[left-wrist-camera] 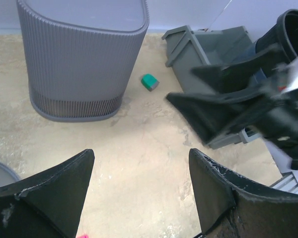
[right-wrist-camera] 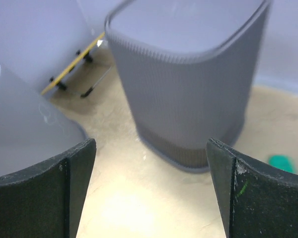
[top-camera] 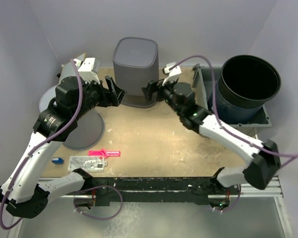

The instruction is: Turn the large container upside down

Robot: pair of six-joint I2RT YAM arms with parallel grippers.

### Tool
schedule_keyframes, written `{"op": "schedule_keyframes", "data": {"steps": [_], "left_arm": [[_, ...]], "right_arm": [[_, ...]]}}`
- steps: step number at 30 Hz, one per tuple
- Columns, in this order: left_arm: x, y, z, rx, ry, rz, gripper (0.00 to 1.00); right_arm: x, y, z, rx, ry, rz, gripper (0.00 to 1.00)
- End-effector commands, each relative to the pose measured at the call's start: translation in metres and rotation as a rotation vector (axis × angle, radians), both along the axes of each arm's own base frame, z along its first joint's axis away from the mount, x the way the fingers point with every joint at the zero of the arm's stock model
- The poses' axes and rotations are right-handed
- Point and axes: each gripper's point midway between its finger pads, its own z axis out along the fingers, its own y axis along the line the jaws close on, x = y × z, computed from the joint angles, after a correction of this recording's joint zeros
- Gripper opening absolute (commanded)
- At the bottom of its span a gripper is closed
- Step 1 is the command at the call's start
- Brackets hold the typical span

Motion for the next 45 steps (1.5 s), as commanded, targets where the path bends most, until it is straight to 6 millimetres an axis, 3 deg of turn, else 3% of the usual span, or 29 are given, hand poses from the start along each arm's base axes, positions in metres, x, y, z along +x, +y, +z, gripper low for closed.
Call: {"op": "schedule_keyframes", "data": {"steps": [1, 3, 5, 9, 12, 16, 20, 22, 24, 32, 35, 37, 40, 45], "left_arm": [[0.005, -0.014, 0.033, -0.103, -0.121, -0.039, 0.75], [0.008, -0.016, 0.039, -0.142, -0.151, -0.033, 0.75], [0.012, -0.023, 0.030, -0.145, -0.136, -0.053, 0.75], [0.008, -0.060, 0.008, -0.170, -0.047, -0.228, 0.75], [0.010, -0.068, -0.004, -0.190, -0.015, -0.251, 0.74], [0.012, -0.068, -0.016, -0.194, 0.002, -0.233, 0.74], [0.013, -0.070, -0.030, -0.194, 0.040, -0.232, 0.74], [0.013, -0.072, -0.038, -0.190, 0.061, -0.236, 0.74], [0.013, -0.075, -0.048, -0.185, 0.089, -0.238, 0.74], [-0.012, -0.142, -0.066, -0.189, 0.131, -0.370, 0.73], [-0.009, -0.162, -0.064, -0.232, 0.122, -0.385, 0.73], [-0.005, -0.177, -0.059, -0.269, 0.119, -0.393, 0.73], [0.000, -0.206, -0.053, -0.315, 0.119, -0.416, 0.72], [0.027, -0.260, -0.040, -0.465, 0.144, -0.408, 0.67]], "right_arm": [[-0.013, -0.070, 0.065, -0.245, -0.086, -0.165, 0.97], [-0.018, -0.105, 0.089, -0.285, -0.114, -0.283, 1.00], [-0.023, -0.134, 0.113, -0.307, -0.148, -0.373, 1.00], [-0.020, -0.190, 0.140, -0.406, -0.105, -0.546, 1.00], [-0.008, -0.225, 0.138, -0.443, -0.001, -0.617, 1.00], [0.001, -0.254, 0.131, -0.455, 0.121, -0.644, 1.00], [0.008, -0.285, 0.110, -0.468, 0.253, -0.680, 1.00], [0.011, -0.291, 0.097, -0.451, 0.304, -0.668, 1.00], [0.011, -0.295, 0.084, -0.433, 0.338, -0.653, 0.93], [0.015, -0.291, 0.064, -0.421, 0.391, -0.584, 0.45], [0.014, -0.286, 0.066, -0.410, 0.384, -0.560, 0.12], [0.010, -0.283, 0.076, -0.388, 0.353, -0.540, 0.00], [0.005, -0.284, 0.100, -0.374, 0.282, -0.542, 0.00], [-0.010, -0.285, 0.117, -0.369, 0.256, -0.532, 0.00]]}}
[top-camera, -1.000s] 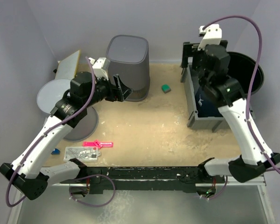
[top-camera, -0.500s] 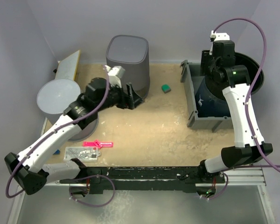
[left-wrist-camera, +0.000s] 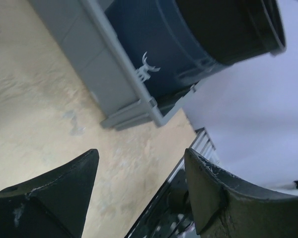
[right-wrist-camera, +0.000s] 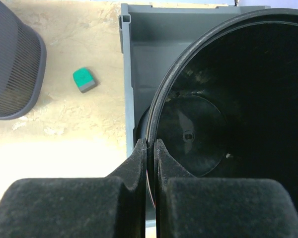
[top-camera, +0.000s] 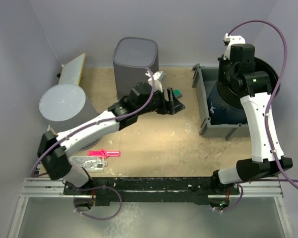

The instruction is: Turn the large container upside down

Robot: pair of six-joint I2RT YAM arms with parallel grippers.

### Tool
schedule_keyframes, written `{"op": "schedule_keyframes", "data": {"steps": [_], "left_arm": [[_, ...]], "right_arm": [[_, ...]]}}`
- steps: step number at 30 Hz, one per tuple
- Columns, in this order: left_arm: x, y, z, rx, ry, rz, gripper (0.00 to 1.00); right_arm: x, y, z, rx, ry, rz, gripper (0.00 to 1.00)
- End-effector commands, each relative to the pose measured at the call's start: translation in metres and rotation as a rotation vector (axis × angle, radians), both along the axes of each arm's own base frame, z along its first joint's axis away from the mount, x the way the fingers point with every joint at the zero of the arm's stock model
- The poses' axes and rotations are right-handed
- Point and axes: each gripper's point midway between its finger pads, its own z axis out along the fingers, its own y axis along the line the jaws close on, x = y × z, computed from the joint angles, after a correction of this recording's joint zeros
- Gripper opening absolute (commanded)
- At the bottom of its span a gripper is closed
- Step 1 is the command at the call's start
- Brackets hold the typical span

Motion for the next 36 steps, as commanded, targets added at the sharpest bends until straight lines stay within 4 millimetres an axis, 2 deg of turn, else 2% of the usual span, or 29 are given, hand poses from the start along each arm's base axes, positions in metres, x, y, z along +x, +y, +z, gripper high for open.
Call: {"op": "schedule_keyframes", "data": {"steps": [1, 3, 5, 9, 11, 18, 21, 24, 27, 30, 33, 36], "left_arm": [[0.028, -0.054, 0.061, -0.262, -0.026, 0.028, 0.65], [0.032, -0.078, 0.061, -0.316, 0.006, 0.016, 0.63], [0.028, -0.104, 0.063, -0.406, 0.052, -0.021, 0.63], [0.021, -0.132, 0.062, -0.450, 0.069, -0.062, 0.61], [0.023, -0.137, 0.052, -0.434, 0.079, -0.061, 0.61], [0.024, -0.142, 0.036, -0.410, 0.099, -0.068, 0.61], [0.022, -0.140, 0.029, -0.387, 0.103, -0.068, 0.61], [0.020, -0.136, 0.031, -0.375, 0.095, -0.073, 0.61], [0.013, -0.129, 0.035, -0.344, 0.072, -0.090, 0.61], [-0.006, -0.115, 0.034, -0.331, 0.059, -0.149, 0.62], [-0.026, -0.092, 0.032, -0.343, 0.048, -0.174, 0.62], [-0.048, -0.061, 0.028, -0.316, 0.033, -0.183, 0.63]], "right_arm": [[-0.020, 0.005, 0.053, 0.027, -0.138, 0.047, 0.00], [-0.023, 0.006, 0.058, 0.032, -0.148, 0.056, 0.00], [-0.025, 0.006, 0.061, 0.036, -0.156, 0.056, 0.00], [-0.031, 0.000, 0.079, 0.027, -0.198, 0.033, 0.00], [-0.036, -0.003, 0.099, 0.028, -0.238, 0.026, 0.00], [-0.067, -0.008, 0.196, 0.066, -0.533, 0.025, 0.00], [-0.091, -0.007, 0.233, 0.101, -0.671, 0.052, 0.00], [-0.107, 0.008, 0.255, 0.145, -0.753, 0.145, 0.00], [-0.120, 0.021, 0.267, 0.183, -0.812, 0.229, 0.00], [-0.133, 0.031, 0.274, 0.223, -0.891, 0.292, 0.00], [-0.148, 0.046, 0.280, 0.260, -0.945, 0.387, 0.00], [-0.151, 0.064, 0.279, 0.305, -0.932, 0.488, 0.00]]}}
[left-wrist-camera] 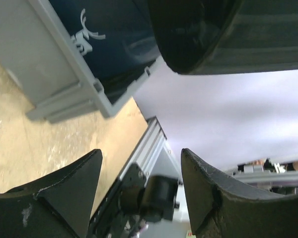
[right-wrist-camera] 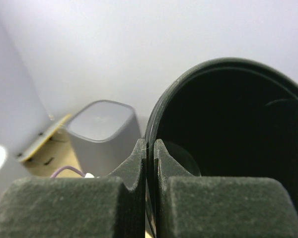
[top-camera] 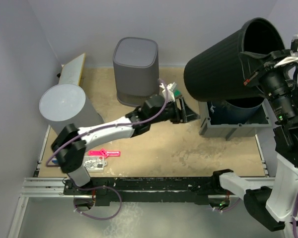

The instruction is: Turn the large container upside down

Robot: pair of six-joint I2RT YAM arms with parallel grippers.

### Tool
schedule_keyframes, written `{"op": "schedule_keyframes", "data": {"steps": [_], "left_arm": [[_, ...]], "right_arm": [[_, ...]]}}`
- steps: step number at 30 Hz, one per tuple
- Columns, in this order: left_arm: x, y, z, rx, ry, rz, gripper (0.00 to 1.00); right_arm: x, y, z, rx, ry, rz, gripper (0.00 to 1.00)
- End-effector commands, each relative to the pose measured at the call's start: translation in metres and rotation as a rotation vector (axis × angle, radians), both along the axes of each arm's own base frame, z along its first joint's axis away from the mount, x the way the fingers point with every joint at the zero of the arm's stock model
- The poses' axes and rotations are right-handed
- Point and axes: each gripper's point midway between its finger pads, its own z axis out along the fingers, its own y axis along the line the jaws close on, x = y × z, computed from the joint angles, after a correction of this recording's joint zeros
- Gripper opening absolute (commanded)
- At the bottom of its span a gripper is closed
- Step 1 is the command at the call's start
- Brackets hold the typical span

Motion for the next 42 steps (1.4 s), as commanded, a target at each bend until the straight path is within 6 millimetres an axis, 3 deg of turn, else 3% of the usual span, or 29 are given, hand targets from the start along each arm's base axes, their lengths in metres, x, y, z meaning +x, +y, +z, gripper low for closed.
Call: {"op": "schedule_keyframes", "data": {"steps": [1, 4, 8, 13, 17, 23, 25, 30, 32, 36, 42], "left_arm": [[-0.035, 0.050, 0.050, -0.076, -0.138, -0.028, 0.63], [-0.052, 0.085, 0.050, -0.070, -0.162, 0.006, 0.65], [-0.076, 0.123, 0.065, -0.010, -0.219, -0.001, 0.66], [-0.087, 0.182, 0.107, 0.083, -0.323, 0.101, 0.68], [-0.074, 0.220, 0.153, 0.037, -0.414, 0.288, 0.71], [-0.042, 0.254, 0.165, 0.104, -0.411, 0.537, 0.71], [-0.034, 0.250, 0.157, 0.109, -0.405, 0.564, 0.72], [-0.022, 0.227, 0.143, 0.145, -0.382, 0.537, 0.71], [-0.021, 0.226, 0.143, 0.143, -0.381, 0.542, 0.71], [-0.019, 0.234, 0.140, 0.167, -0.379, 0.571, 0.72], [-0.015, 0.245, 0.125, 0.253, -0.356, 0.607, 0.72]], "right_arm": [[-0.017, 0.039, 0.052, 0.027, -0.216, 0.231, 0.00], [-0.006, 0.065, 0.036, 0.057, -0.184, 0.378, 0.00], [0.006, 0.091, 0.020, 0.112, -0.141, 0.533, 0.00], [0.023, 0.108, -0.007, 0.184, -0.071, 0.625, 0.00], [0.038, 0.128, -0.038, 0.328, 0.020, 0.700, 0.00], [0.043, 0.188, -0.094, 0.453, 0.173, 0.675, 0.00], [0.051, 0.203, -0.130, 0.515, 0.250, 0.652, 0.00], [0.060, 0.224, -0.188, 0.645, 0.361, 0.598, 0.00], [0.064, 0.221, -0.207, 0.644, 0.392, 0.550, 0.00], [0.066, 0.197, -0.249, 0.631, 0.447, 0.402, 0.00], [0.050, 0.176, -0.306, 0.584, 0.545, 0.313, 0.00]]}}
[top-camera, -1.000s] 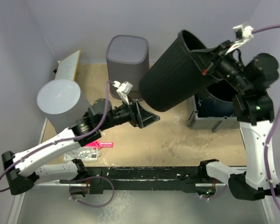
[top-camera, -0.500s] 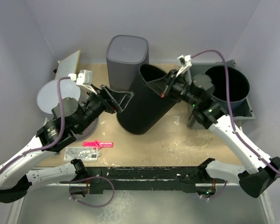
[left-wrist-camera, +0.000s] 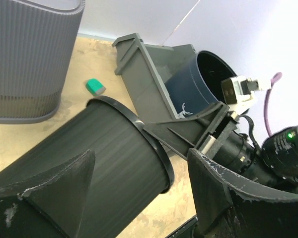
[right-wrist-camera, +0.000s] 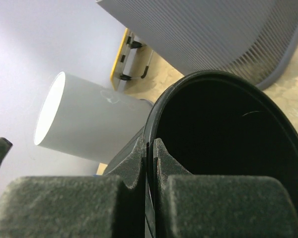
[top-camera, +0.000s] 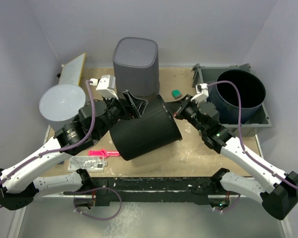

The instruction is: Turn the large container upside down

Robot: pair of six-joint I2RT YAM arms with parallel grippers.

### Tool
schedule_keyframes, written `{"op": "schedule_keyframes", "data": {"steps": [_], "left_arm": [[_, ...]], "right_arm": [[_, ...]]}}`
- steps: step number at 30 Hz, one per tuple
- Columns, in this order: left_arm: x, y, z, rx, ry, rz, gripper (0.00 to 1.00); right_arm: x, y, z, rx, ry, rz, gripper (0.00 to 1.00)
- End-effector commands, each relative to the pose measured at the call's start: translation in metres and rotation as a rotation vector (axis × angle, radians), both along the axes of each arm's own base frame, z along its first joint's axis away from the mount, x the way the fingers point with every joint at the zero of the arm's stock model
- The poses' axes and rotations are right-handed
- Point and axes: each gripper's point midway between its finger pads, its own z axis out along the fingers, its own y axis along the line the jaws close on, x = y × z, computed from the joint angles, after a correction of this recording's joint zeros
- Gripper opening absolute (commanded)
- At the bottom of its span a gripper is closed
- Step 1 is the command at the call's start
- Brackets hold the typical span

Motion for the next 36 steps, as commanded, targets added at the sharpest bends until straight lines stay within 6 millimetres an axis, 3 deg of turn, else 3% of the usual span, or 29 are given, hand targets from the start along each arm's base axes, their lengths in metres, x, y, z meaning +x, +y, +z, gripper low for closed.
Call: {"op": "schedule_keyframes", "data": {"steps": [1, 4, 10, 16, 20, 28, 34, 36], "left_arm": [[0.004, 0.015, 0.002, 0.043, 0.007, 0.070, 0.72], [0.007, 0.027, -0.015, 0.124, 0.082, 0.133, 0.73], [-0.003, 0.059, -0.050, 0.193, 0.215, 0.243, 0.74], [-0.022, 0.094, -0.072, 0.207, 0.298, 0.313, 0.75], [-0.036, 0.096, -0.096, 0.180, 0.384, 0.298, 0.75], [-0.067, 0.058, -0.166, 0.136, 0.618, 0.137, 0.76], [-0.075, 0.063, -0.182, 0.155, 0.671, 0.150, 0.77], [-0.077, 0.066, -0.184, 0.169, 0.683, 0.157, 0.78]], "right_arm": [[-0.006, -0.020, -0.012, -0.025, 0.011, -0.065, 0.00], [-0.017, -0.028, -0.029, -0.098, 0.049, -0.054, 0.14], [-0.032, -0.038, -0.026, -0.276, -0.006, 0.020, 0.41], [-0.044, -0.036, -0.028, -0.462, 0.011, 0.159, 0.53], [-0.050, -0.033, -0.037, -0.522, 0.029, 0.227, 0.51], [-0.055, -0.053, -0.078, -0.624, 0.138, 0.195, 0.28], [-0.057, -0.062, -0.081, -0.629, 0.141, 0.151, 0.20], [-0.058, -0.066, -0.092, -0.643, 0.165, 0.146, 0.20]]}}
